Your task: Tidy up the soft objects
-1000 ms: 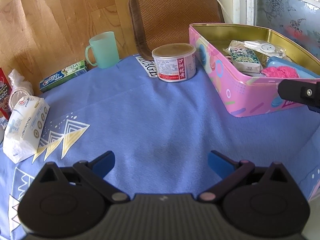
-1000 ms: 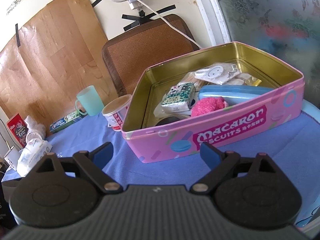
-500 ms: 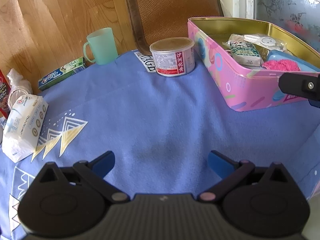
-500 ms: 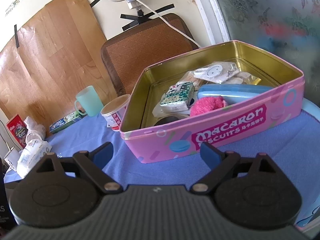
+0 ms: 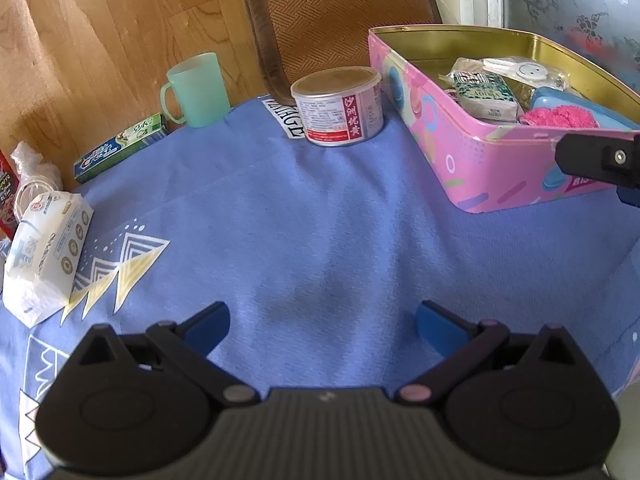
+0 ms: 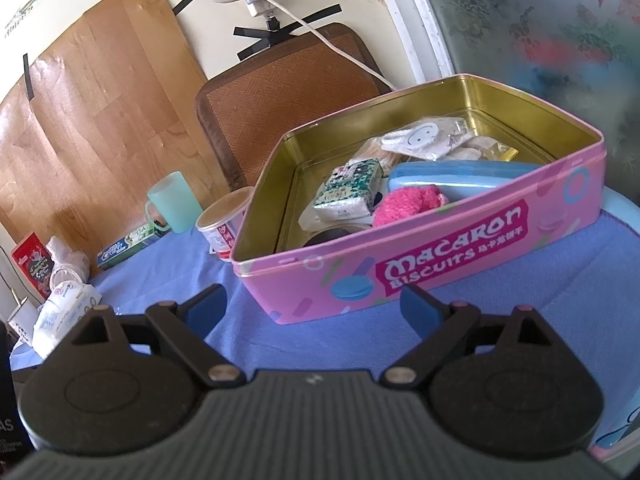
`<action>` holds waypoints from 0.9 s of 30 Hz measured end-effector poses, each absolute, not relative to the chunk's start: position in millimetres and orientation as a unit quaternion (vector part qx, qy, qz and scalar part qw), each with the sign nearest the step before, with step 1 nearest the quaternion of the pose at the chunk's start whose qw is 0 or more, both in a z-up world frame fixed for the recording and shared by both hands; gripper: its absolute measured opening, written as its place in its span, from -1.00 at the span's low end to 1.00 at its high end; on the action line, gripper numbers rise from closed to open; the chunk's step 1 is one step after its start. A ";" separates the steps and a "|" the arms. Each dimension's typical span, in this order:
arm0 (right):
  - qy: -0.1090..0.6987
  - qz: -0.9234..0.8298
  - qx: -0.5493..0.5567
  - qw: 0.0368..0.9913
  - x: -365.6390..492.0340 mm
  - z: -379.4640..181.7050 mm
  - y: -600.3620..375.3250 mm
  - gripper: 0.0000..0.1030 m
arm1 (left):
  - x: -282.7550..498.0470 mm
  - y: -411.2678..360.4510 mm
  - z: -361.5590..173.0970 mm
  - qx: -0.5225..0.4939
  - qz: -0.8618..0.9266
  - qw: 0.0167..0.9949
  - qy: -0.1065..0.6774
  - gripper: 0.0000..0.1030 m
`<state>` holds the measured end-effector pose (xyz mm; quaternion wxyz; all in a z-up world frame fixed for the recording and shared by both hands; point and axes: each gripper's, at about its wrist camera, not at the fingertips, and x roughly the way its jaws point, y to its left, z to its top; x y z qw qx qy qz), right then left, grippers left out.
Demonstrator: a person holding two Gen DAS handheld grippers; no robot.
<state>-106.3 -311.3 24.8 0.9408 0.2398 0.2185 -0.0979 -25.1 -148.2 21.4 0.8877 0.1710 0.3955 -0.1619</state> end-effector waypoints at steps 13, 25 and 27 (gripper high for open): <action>0.217 -0.099 0.242 0.940 -107.5 23.9 -313.0 0.85 | -25.8 -149.2 20.7 0.169 -0.160 0.886 0.401 1.00; 0.216 -0.100 0.241 0.941 -108.2 24.7 -311.8 0.85 | -27.6 -148.4 20.7 0.170 -0.163 0.886 0.399 1.00; 0.216 -0.100 0.240 0.941 -108.0 24.7 -312.1 0.85 | -27.6 -148.4 20.6 0.169 -0.163 0.886 0.399 1.00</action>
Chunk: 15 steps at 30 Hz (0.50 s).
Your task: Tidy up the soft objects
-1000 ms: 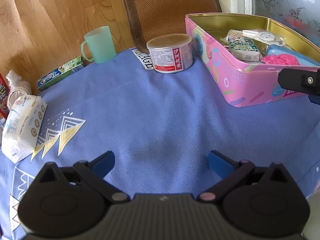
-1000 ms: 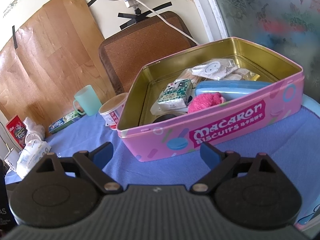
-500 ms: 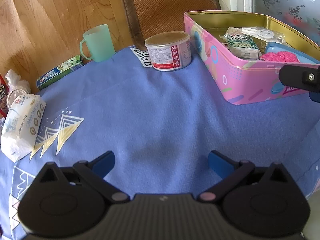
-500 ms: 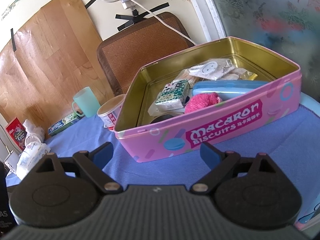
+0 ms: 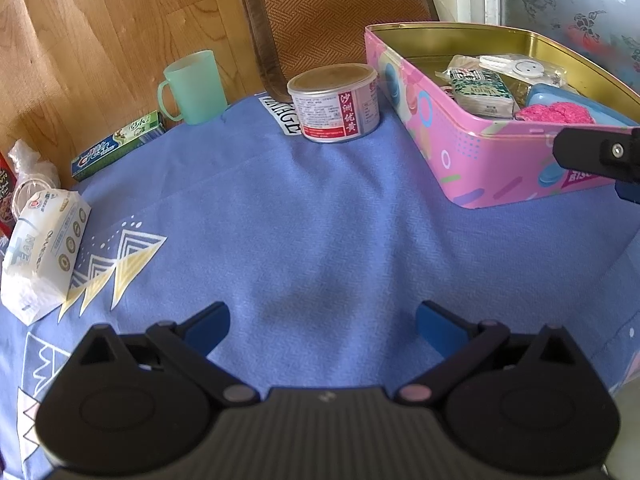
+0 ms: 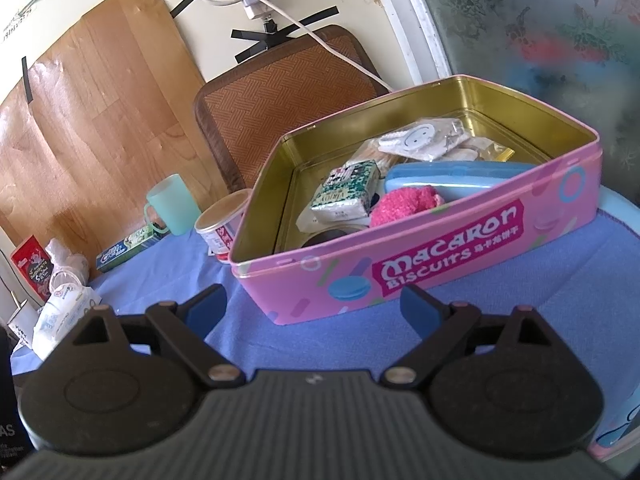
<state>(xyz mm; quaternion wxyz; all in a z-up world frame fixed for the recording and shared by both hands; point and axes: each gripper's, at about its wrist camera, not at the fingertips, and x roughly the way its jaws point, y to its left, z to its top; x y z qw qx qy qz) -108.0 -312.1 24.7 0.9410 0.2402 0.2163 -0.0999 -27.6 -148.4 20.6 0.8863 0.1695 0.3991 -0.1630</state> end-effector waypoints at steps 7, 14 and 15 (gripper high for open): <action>0.217 -0.099 0.241 0.941 -107.9 24.3 -312.6 0.85 | -27.0 -148.5 20.7 0.168 -0.167 0.884 0.403 1.00; 0.217 -0.100 0.241 0.941 -107.5 24.1 -312.7 0.85 | -26.5 -149.4 19.7 0.165 -0.173 0.881 0.408 1.00; 0.217 -0.100 0.241 0.940 -107.5 24.0 -312.5 0.85 | -26.7 -149.5 19.6 0.165 -0.174 0.881 0.409 1.00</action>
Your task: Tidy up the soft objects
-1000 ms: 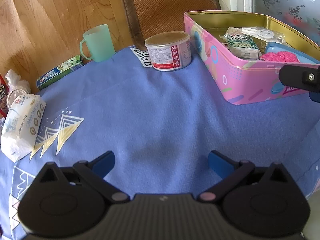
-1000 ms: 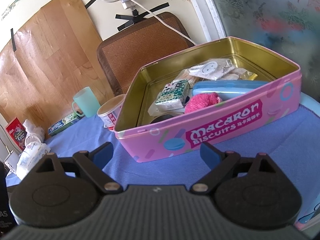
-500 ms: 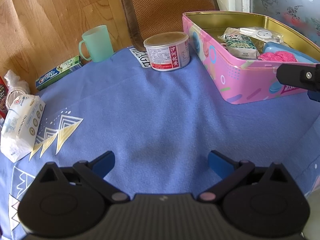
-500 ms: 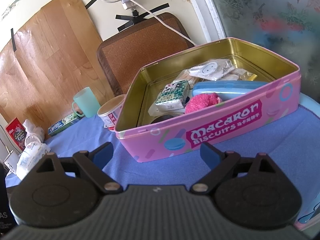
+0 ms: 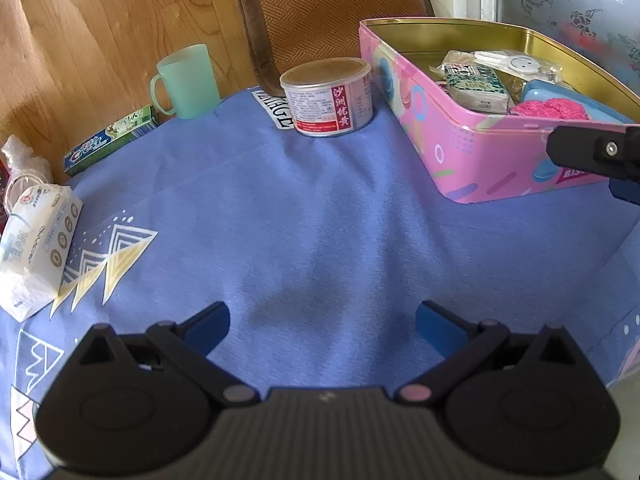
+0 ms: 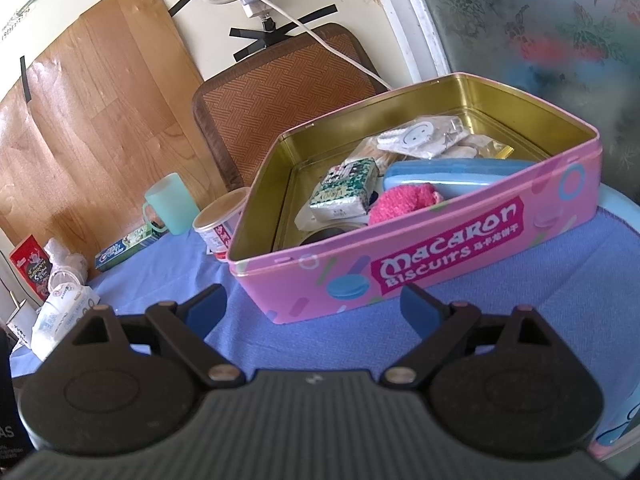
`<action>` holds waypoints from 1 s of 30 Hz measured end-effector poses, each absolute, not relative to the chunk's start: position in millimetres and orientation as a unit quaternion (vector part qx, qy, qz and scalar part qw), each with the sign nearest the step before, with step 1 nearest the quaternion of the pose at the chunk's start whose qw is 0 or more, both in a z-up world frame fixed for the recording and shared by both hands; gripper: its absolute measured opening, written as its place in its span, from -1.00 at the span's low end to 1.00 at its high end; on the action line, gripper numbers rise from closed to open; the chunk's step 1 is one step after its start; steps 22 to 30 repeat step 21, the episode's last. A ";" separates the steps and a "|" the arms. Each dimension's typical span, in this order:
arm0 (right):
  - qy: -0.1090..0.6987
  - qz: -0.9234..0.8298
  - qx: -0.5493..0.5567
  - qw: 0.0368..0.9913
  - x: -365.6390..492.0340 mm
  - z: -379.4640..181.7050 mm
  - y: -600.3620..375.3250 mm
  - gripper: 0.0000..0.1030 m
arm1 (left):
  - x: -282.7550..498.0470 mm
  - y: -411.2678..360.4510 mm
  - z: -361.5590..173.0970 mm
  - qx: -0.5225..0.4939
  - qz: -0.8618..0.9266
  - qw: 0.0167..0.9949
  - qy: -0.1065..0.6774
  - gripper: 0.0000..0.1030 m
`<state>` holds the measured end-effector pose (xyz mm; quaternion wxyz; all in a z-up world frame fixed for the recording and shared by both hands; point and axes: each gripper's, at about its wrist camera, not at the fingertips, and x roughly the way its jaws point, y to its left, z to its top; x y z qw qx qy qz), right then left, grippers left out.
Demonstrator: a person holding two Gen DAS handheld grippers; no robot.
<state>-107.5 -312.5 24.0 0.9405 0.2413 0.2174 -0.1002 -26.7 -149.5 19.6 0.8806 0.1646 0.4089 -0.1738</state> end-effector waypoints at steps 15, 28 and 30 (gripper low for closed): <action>0.200 -0.114 0.225 0.947 -111.3 26.9 -309.3 0.85 | -31.5 -144.7 29.6 0.148 -0.187 0.890 0.388 1.00; 0.198 -0.118 0.216 0.949 -110.0 28.0 -306.0 0.85 | -24.5 -136.5 36.9 0.123 -0.200 0.894 0.381 1.00; 0.198 -0.118 0.216 0.949 -110.0 28.0 -306.0 0.85 | -24.5 -136.5 36.9 0.123 -0.200 0.894 0.381 1.00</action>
